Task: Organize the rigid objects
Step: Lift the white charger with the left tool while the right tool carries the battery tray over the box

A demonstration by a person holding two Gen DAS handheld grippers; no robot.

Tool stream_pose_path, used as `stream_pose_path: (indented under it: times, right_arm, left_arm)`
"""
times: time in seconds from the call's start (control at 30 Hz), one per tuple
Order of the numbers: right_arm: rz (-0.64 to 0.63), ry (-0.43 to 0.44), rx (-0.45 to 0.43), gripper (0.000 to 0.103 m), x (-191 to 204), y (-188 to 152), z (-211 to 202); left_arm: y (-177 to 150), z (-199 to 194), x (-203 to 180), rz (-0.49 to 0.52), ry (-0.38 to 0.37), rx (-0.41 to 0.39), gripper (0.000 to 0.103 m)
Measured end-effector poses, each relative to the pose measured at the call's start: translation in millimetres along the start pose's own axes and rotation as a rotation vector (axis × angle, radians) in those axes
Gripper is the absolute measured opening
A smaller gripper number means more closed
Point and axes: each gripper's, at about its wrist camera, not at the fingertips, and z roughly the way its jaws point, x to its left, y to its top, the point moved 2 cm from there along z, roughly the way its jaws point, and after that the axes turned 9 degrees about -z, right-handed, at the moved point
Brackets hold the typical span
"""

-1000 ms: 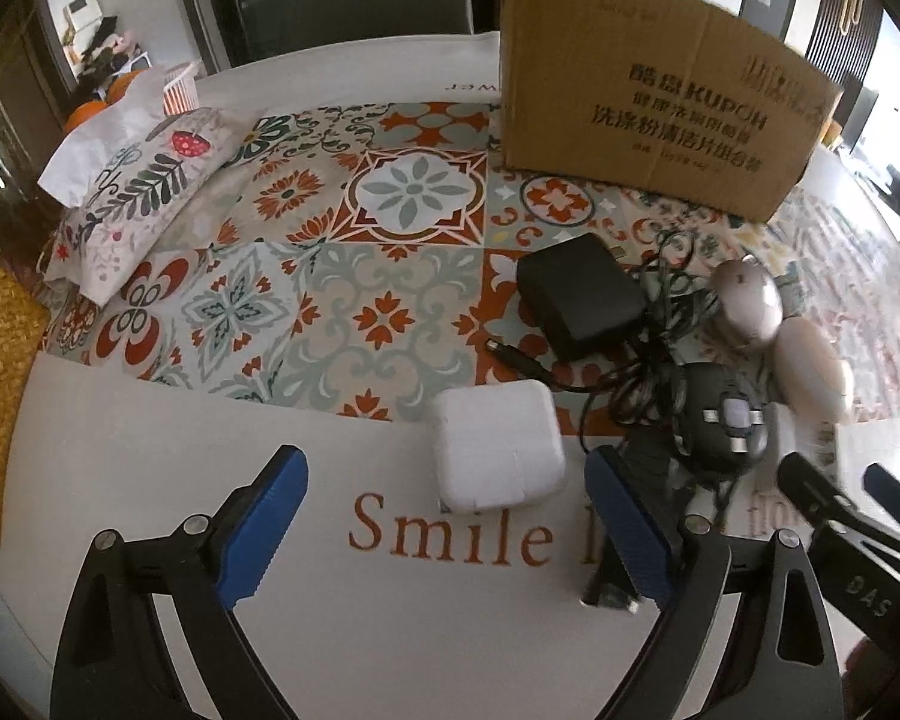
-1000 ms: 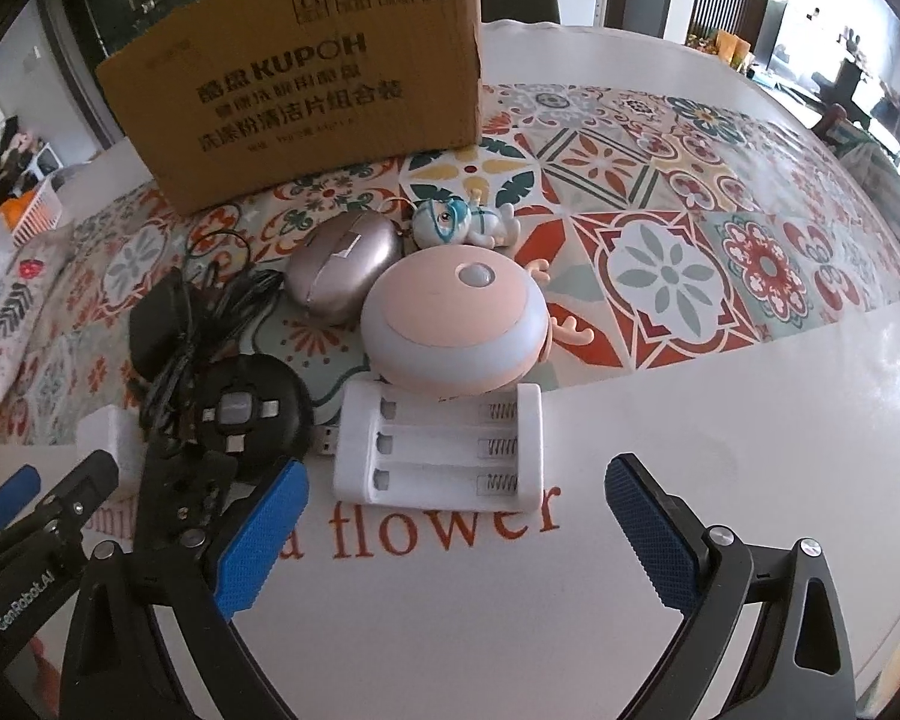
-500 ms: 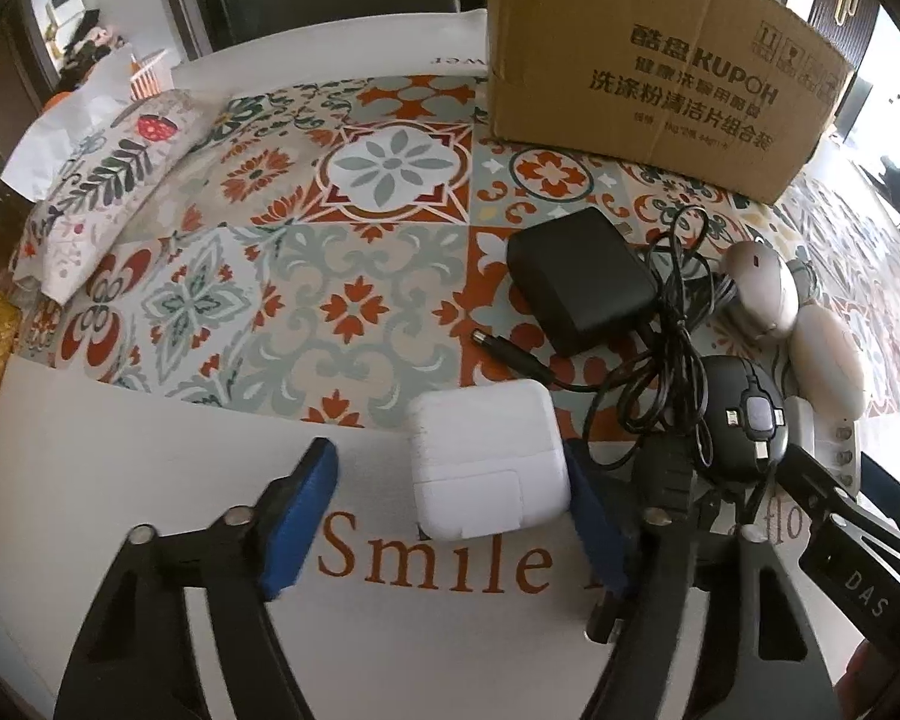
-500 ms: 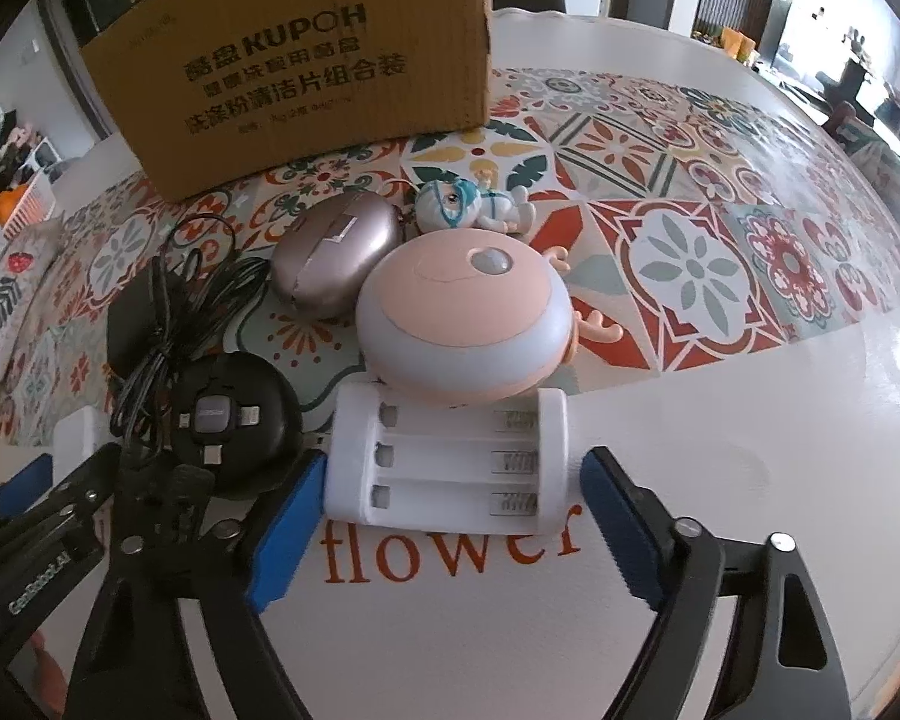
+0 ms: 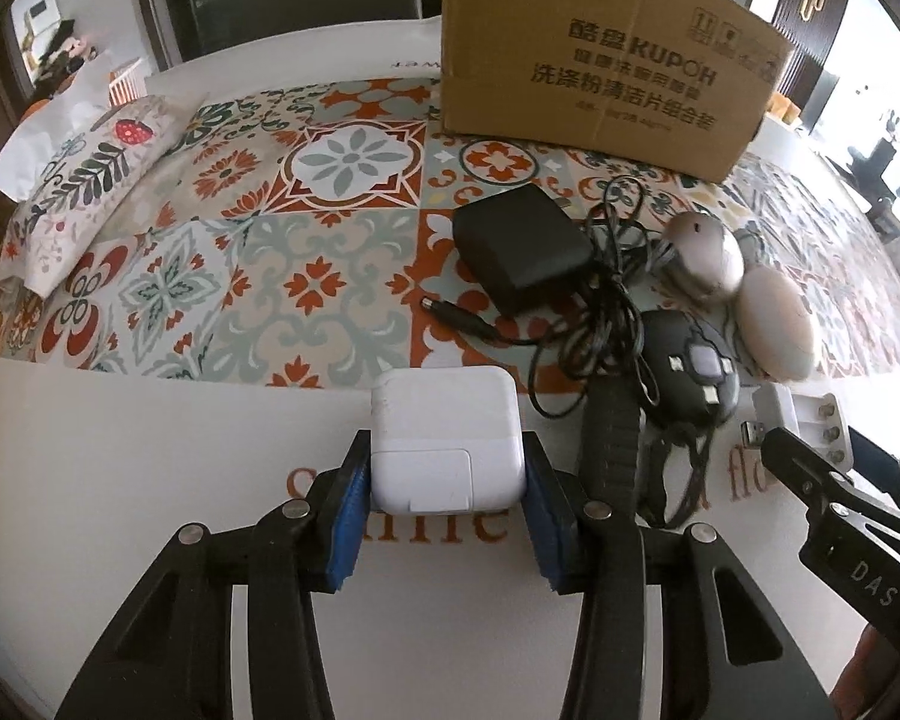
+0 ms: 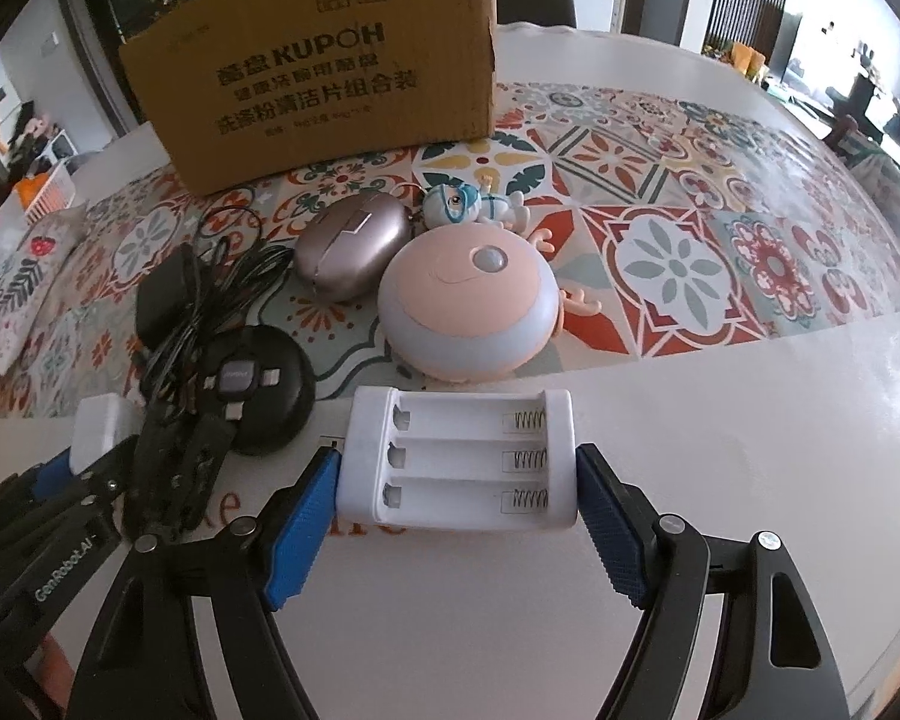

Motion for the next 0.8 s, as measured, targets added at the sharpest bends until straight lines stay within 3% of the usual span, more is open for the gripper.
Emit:
stream_pose_path:
  times: [0.3,0.8]
  right_arm:
    - [-0.024,0.011,-0.056,0.077,1.2,-4.2,-29.2]
    - [-0.064,0.029,-0.219,0.077,-2.2,20.2,-86.2]
  left_arm:
    - [-4.3,-30.0,-4.0,0.007,-0.031,-0.065,0.045]
    - [16.3,-93.2,-12.8,0.016,-0.084,-0.211,0.045]
